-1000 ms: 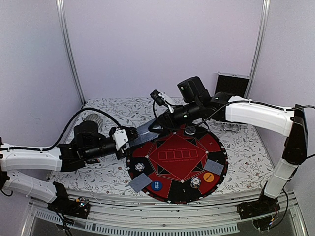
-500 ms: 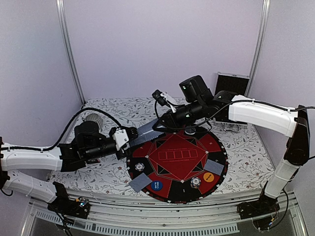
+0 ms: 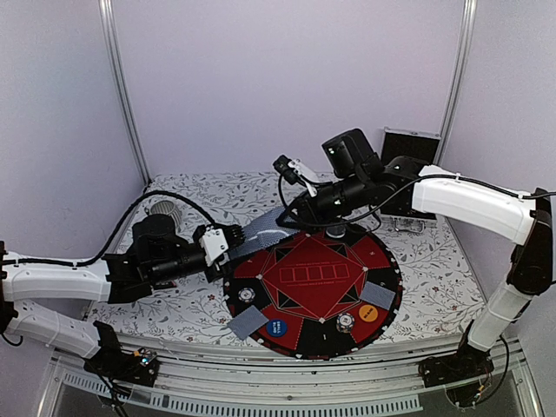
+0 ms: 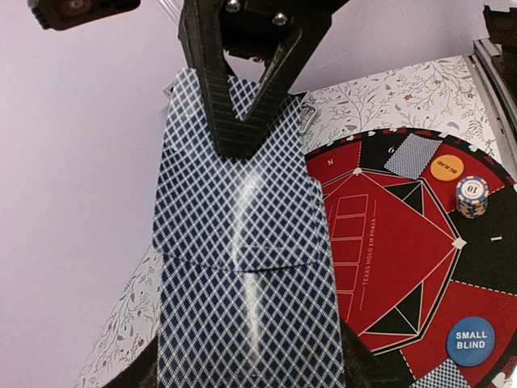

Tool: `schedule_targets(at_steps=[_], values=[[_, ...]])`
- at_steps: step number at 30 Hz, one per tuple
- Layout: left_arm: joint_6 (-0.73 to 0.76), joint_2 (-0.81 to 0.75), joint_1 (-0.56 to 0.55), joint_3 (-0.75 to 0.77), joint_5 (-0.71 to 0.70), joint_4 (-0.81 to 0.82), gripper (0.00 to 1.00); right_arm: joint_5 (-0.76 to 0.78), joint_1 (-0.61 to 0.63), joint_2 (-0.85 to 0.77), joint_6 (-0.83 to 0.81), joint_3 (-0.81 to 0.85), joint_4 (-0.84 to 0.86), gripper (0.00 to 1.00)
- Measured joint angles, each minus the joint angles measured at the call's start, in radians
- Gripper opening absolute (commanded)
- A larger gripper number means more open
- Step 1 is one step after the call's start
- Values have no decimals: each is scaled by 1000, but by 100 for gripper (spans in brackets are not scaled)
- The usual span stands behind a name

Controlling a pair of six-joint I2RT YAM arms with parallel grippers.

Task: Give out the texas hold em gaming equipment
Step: Pick up the poker card from the face-down deck piles.

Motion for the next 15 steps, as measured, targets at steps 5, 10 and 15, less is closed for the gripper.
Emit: schedule_targets(at_steps=[5, 10, 15], values=[[0, 0, 0, 0, -2, 0, 53, 22, 0, -10, -6, 0, -17, 3], [0, 0, 0, 0, -2, 0, 53, 40, 0, -22, -11, 0, -30, 2], [0, 0, 0, 0, -1, 2, 53, 43, -6, -65, -13, 0, -35, 2]])
